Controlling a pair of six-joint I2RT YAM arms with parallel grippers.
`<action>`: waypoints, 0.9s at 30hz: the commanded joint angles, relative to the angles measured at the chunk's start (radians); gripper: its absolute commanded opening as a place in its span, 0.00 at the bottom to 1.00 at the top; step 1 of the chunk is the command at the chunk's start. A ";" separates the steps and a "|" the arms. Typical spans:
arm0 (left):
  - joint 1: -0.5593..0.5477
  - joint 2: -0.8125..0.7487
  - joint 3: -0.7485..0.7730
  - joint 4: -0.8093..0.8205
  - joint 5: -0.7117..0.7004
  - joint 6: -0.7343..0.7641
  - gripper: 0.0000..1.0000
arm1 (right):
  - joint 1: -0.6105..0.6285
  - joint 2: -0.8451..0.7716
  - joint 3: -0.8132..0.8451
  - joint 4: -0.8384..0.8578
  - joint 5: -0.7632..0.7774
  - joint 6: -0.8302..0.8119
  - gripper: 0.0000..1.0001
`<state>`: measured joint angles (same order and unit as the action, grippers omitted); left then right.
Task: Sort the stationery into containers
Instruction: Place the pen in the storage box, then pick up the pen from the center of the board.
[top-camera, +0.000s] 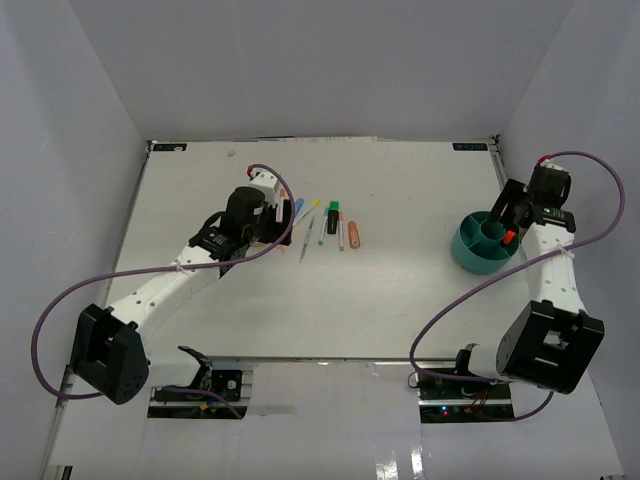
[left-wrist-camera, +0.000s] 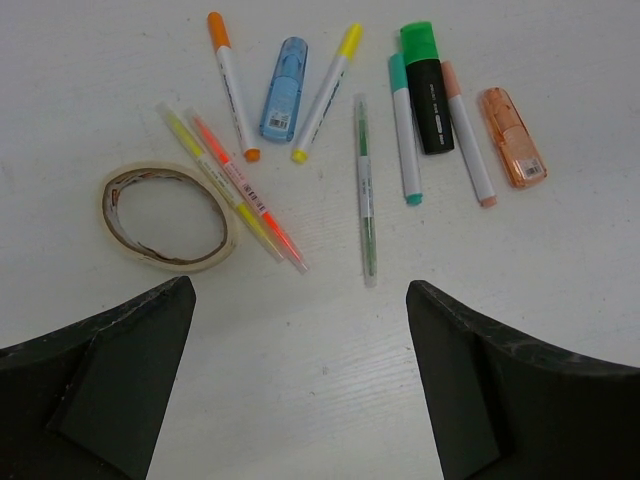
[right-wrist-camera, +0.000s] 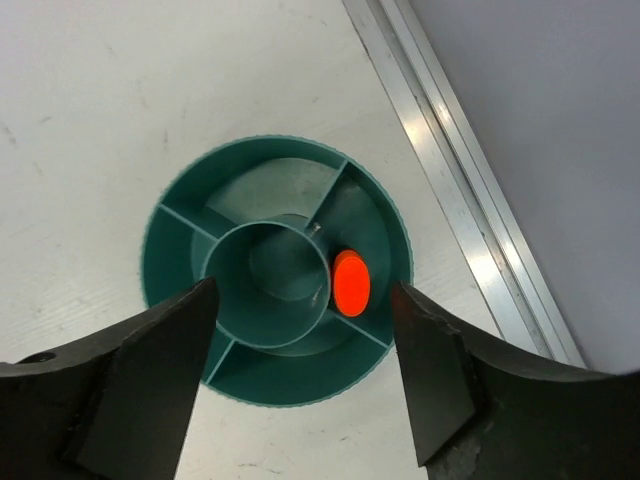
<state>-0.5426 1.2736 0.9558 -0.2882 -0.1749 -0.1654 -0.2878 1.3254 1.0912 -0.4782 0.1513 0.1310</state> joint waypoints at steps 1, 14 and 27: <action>0.003 0.009 0.011 -0.003 0.024 -0.048 0.98 | -0.004 -0.101 0.085 0.000 -0.097 0.013 0.77; -0.071 0.317 0.296 -0.141 0.080 -0.345 0.96 | 0.041 -0.463 -0.046 0.187 -0.440 0.131 0.97; -0.161 0.725 0.625 -0.189 -0.090 -0.365 0.61 | 0.262 -0.571 -0.194 0.233 -0.403 0.108 0.97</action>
<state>-0.7082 1.9743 1.5105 -0.4503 -0.2028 -0.5243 -0.0544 0.7906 0.9108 -0.3058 -0.2489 0.2474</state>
